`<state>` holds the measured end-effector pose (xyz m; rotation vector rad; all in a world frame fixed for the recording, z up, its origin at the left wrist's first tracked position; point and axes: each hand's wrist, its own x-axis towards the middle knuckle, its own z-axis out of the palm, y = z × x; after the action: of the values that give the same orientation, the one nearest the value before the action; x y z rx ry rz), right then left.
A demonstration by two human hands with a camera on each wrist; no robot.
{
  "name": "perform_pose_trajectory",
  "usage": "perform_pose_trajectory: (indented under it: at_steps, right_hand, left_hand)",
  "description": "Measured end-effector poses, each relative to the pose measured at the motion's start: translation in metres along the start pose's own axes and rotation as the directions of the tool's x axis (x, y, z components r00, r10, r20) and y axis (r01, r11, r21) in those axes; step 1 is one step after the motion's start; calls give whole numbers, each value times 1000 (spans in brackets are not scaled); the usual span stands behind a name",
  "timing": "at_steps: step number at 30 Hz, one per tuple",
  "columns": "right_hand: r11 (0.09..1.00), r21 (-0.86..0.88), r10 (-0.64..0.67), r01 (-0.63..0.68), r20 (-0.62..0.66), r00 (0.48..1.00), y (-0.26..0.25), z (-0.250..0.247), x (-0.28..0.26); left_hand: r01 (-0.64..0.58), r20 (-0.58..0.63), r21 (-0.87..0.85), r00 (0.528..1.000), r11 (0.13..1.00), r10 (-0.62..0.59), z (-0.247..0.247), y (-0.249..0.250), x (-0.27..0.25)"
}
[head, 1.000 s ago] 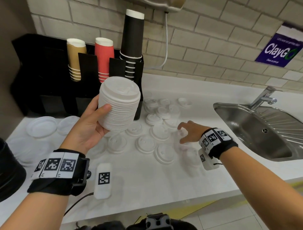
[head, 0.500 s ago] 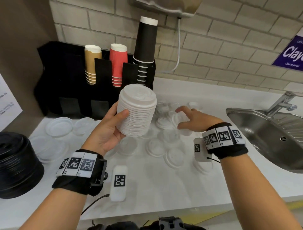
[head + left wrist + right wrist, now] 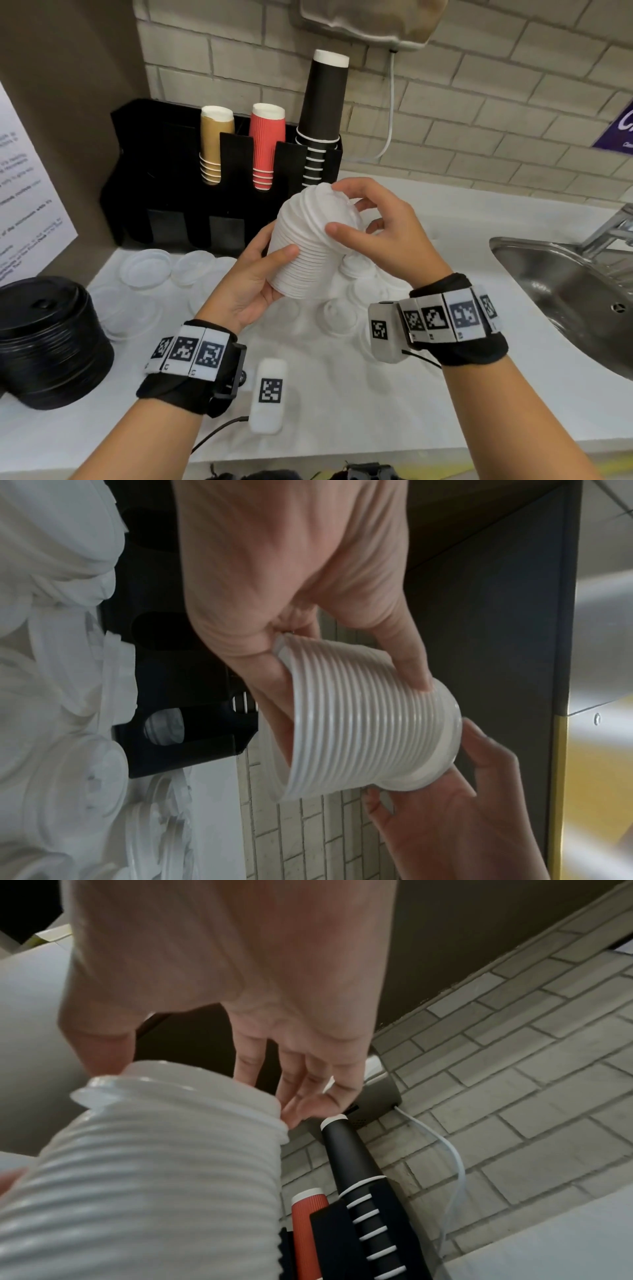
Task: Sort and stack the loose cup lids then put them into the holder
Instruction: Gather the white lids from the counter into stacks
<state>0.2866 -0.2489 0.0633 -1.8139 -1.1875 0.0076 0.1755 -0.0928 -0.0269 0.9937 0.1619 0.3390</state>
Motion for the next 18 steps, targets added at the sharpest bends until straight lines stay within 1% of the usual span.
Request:
perform_pose_trajectory:
  at_steps: [3, 10, 15, 18]
  right_hand:
    - [998, -46, -28, 30, 52, 998, -4, 1, 7]
    - [994, -104, -3, 17, 135, 991, -11, 9, 19]
    - [993, -117, -16, 31, 132, 991, -17, 16, 22]
    - [990, -142, -1, 16, 110, 994, -16, 10, 22]
  left_hand:
    - [10, 22, -4, 1000, 1000, -9, -2, -1, 0]
    - [17, 42, 11, 999, 1000, -18, -11, 2, 0]
    - [13, 38, -37, 999, 999, -12, -17, 5, 2]
    - [12, 51, -61, 999, 998, -9, -21, 9, 3]
